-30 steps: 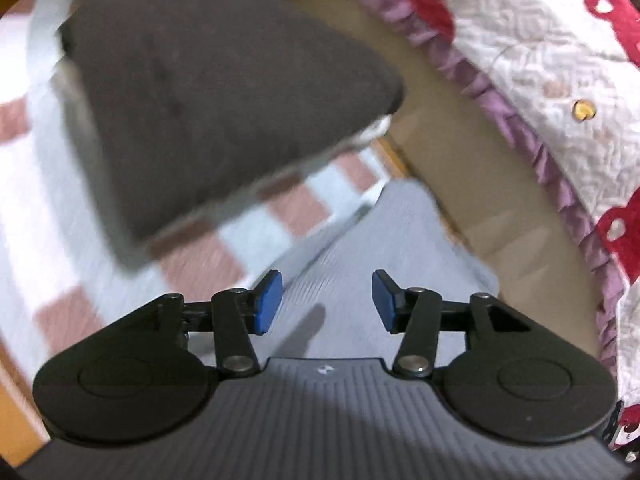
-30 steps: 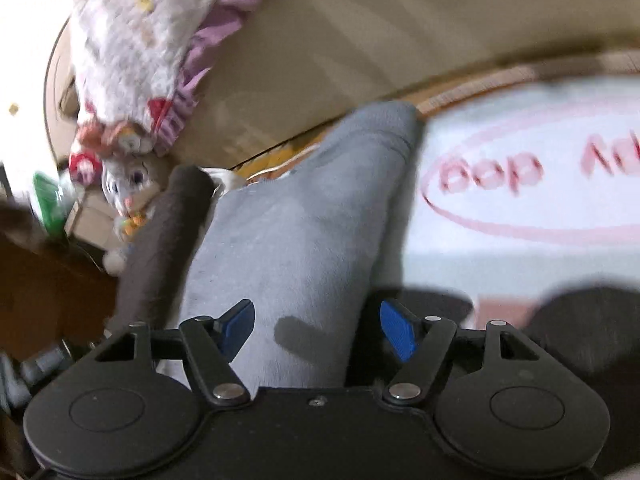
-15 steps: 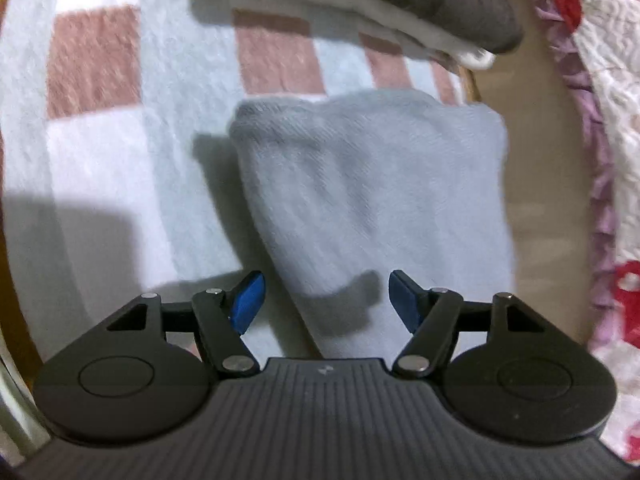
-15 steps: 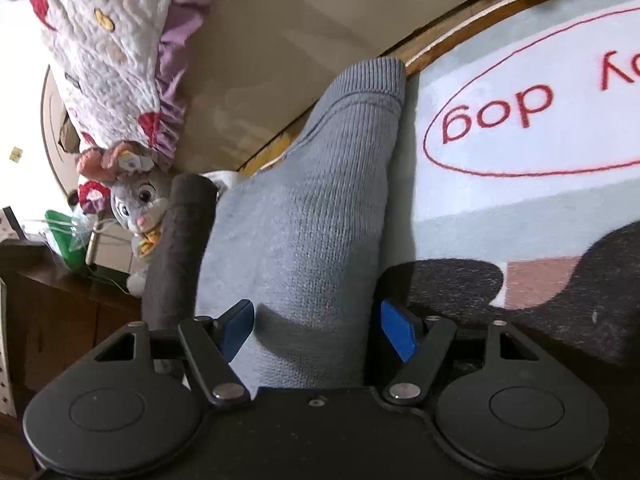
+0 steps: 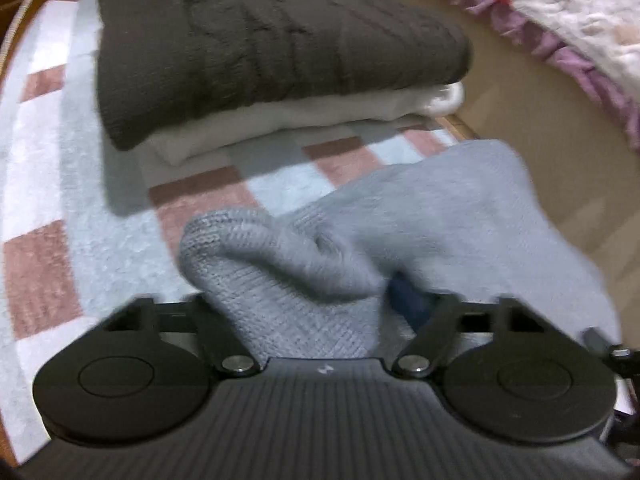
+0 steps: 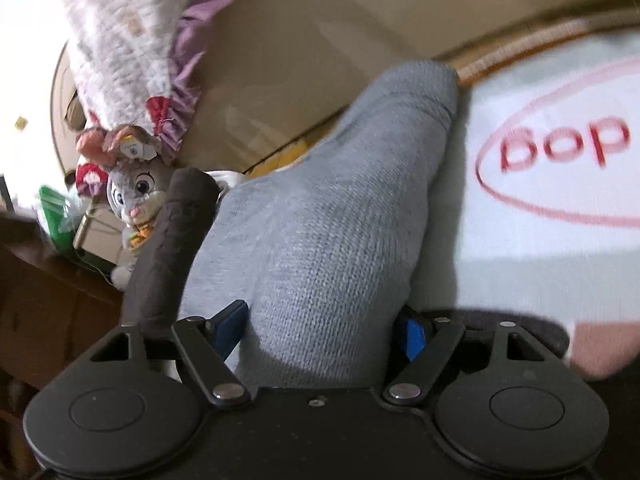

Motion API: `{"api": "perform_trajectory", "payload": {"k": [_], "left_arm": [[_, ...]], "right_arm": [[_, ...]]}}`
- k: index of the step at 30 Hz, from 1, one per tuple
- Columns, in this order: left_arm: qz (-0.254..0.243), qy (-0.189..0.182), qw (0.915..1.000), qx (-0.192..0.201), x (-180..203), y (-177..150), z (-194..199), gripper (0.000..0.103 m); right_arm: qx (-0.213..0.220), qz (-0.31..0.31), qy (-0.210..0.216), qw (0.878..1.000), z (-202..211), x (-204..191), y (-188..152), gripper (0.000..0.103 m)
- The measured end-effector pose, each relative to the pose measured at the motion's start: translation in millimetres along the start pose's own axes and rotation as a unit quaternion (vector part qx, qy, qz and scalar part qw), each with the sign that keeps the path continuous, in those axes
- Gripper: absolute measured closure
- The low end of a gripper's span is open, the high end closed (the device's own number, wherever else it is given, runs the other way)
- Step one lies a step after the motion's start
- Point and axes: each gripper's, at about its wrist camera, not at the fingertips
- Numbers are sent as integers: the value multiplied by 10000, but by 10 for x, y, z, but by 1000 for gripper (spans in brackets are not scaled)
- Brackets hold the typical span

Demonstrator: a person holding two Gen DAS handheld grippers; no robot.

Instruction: Fold clothes

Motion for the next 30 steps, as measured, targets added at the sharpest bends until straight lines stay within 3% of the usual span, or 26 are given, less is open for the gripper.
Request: {"api": "perform_trajectory", "payload": {"k": [1,3,5,8,9,10,11,13,15,17,18,21,25,30], "left_arm": [[-229,45,9997,107,59,6,-4,71],[-992,189,9942,358,259,-16,53,74],[-1748,331,9822,606,458,-37,110,75],[-2730,465,9565,916,724,-96,189,76],[-2911,445,9509,948,785,-111,202,77],[-2937,411,9505,925,805,-106,207,77],[-2874,377,9533,852,797,-80,220,76],[-2601,327,9630,618,707,8,183,74],[-2282,235,9725,404,589,95,145,71],[-1895,-121,9813,327,449,147,103,62],[-1707,-289,9845,297,380,172,80,58],[-1363,-575,9889,134,213,222,-40,49],[-1060,-704,9919,-15,73,260,-161,34],[-895,-892,9916,-275,18,240,-303,22]], "right_arm": [[79,309,-60,9995,9,-67,-15,38],[311,1194,-283,9920,59,-310,-52,48],[612,2296,-602,9695,126,-643,-144,51],[932,3534,-1187,9232,160,-1029,-313,53],[960,3649,-1319,9166,155,-1080,-323,53],[944,3688,-1435,9135,144,-1091,-310,53],[859,3612,-1508,9162,120,-1050,-272,52],[593,3162,-1586,9335,52,-872,-149,49],[359,2277,-1401,9629,41,-559,28,46],[274,1579,-1022,9818,76,-338,151,44],[215,1403,-926,9855,93,-283,196,43],[124,1314,-945,9867,122,-253,223,40],[84,1729,-1206,9775,66,-428,138,35],[34,1633,-990,9816,14,-368,112,30]]}}
Point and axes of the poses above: each gripper's, at about its wrist camera, not at the fingertips, and z roughly against the way its jaws point, x to its right, y to its top, and after that the axes turned 2 degrees about x, right-handed
